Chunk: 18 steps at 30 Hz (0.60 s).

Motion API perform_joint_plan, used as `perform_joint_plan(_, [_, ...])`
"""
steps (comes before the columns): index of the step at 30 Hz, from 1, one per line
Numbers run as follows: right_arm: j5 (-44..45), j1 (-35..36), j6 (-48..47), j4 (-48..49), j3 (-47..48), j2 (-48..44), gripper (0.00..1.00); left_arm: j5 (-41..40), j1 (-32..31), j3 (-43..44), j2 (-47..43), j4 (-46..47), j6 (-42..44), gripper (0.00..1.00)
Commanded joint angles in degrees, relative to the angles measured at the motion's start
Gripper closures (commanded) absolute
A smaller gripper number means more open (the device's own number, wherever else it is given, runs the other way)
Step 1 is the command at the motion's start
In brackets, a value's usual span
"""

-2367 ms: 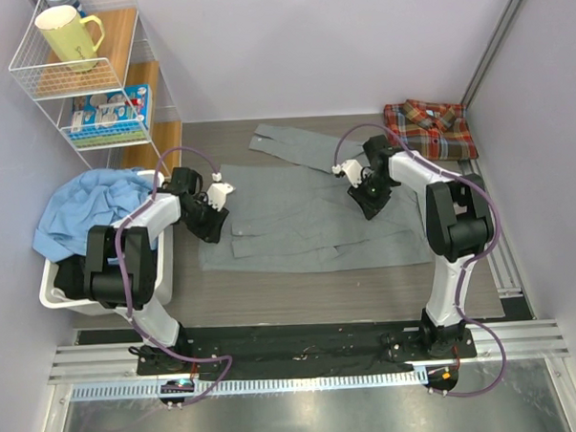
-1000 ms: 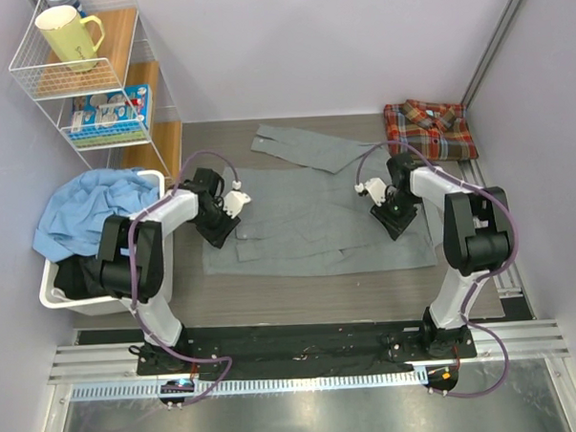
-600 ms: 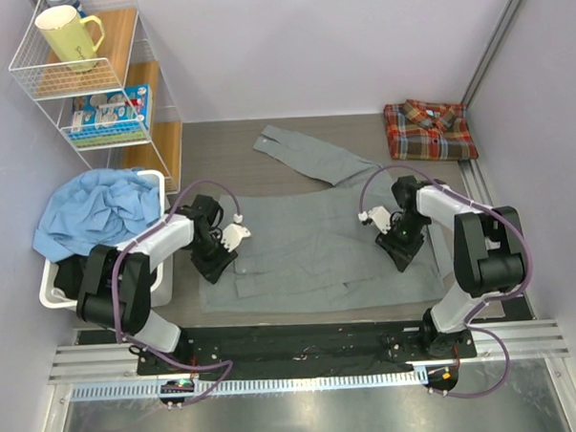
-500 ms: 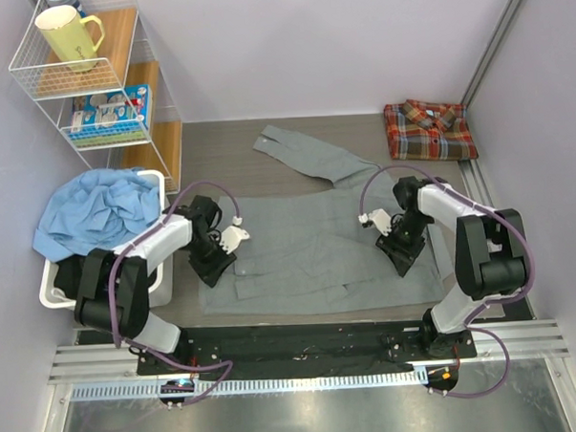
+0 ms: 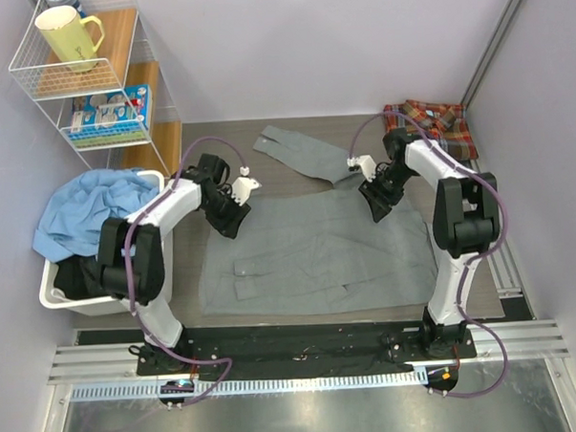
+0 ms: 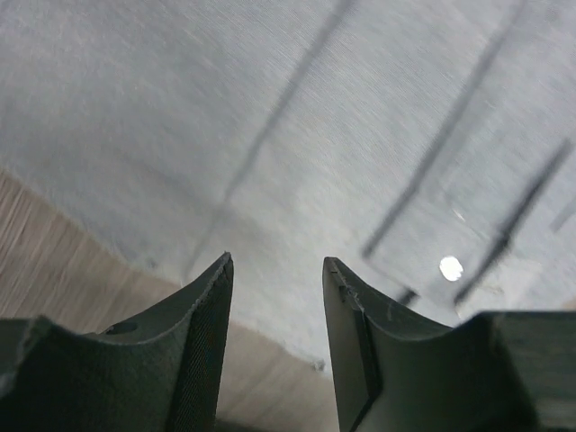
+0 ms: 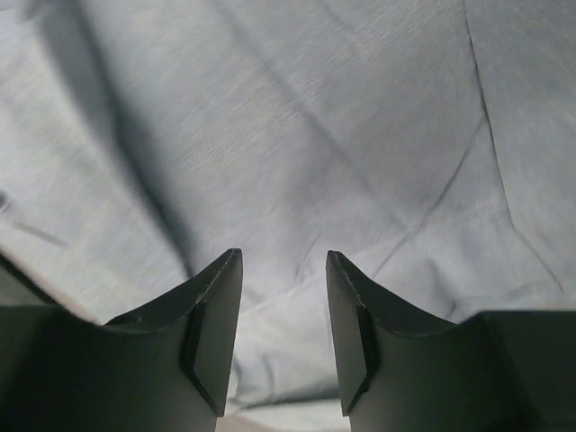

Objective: Fold and stack the long sleeve shirts
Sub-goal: Fold the shirt

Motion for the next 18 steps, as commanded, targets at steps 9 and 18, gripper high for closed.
perform_joint_plan(9, [2.29,1.14,-0.76,5.67,-6.83,4.68,0.53,-2.00,0.19,-0.23,9.07,3.41,-2.46,0.56])
perform_joint_plan(18, [-4.20,0.09,2.13,1.72,-0.64,0.81,0.50,-1.05,0.28,-1.56,4.68,0.51,-0.18,0.55])
